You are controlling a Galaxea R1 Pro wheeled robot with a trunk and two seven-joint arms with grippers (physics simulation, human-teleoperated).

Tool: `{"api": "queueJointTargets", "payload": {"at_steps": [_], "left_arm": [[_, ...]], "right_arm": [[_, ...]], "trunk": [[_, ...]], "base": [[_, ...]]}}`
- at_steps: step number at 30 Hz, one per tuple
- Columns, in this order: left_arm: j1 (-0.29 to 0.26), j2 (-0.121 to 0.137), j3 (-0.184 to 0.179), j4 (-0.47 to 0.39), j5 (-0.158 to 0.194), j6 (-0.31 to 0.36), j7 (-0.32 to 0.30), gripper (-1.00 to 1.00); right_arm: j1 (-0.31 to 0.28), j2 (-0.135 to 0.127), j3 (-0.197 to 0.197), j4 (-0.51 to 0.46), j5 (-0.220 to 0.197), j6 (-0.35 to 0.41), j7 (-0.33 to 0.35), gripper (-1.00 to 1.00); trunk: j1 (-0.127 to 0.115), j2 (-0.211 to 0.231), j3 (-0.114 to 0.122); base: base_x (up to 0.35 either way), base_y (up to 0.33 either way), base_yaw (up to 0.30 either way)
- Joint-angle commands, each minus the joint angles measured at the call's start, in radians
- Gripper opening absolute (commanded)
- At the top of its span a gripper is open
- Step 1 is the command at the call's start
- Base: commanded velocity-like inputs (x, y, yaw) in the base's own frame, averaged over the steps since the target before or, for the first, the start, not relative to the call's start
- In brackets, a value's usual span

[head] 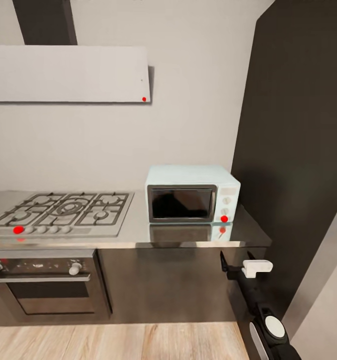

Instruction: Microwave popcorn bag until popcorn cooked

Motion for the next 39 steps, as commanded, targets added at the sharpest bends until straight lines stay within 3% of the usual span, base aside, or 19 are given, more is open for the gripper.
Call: {"api": "queueJointTargets", "payload": {"at_steps": [1, 5, 17, 39], "left_arm": [[0.0, 0.0, 0.003, 0.0, 0.0, 0.002, 0.001, 1.0], [0.0, 0.0, 0.003, 0.0, 0.0, 0.002, 0.001, 1.0], [0.0, -0.001, 0.003, 0.0, 0.0, 0.001, 0.001, 1.0], [0.0, -0.01, 0.003, 0.0, 0.0, 0.002, -0.002, 1.0]], "right_arm": [[-0.001, 0.0, 0.0, 0.0, 0.0, -0.002, -0.001, 1.0], [-0.001, 0.0, 0.0, -0.009, 0.001, 0.013, -0.003, 1.0], [-0.01, -0.002, 0.0, -0.082, -0.001, 0.191, -0.005, 1.0], [-0.013, -0.002, 0.0, -0.086, -0.002, 0.201, -0.04, 1.0]], "trunk": [[-0.004, 0.007, 0.002], [-0.019, 0.035, 0.015], [-0.065, 0.119, 0.052], [-0.149, 0.273, 0.121]], "base": [[0.095, -0.08, 0.0], [0.199, -0.164, 0.0], [0.232, -0.067, 0.0], [0.006, 0.0, 0.0]]}}
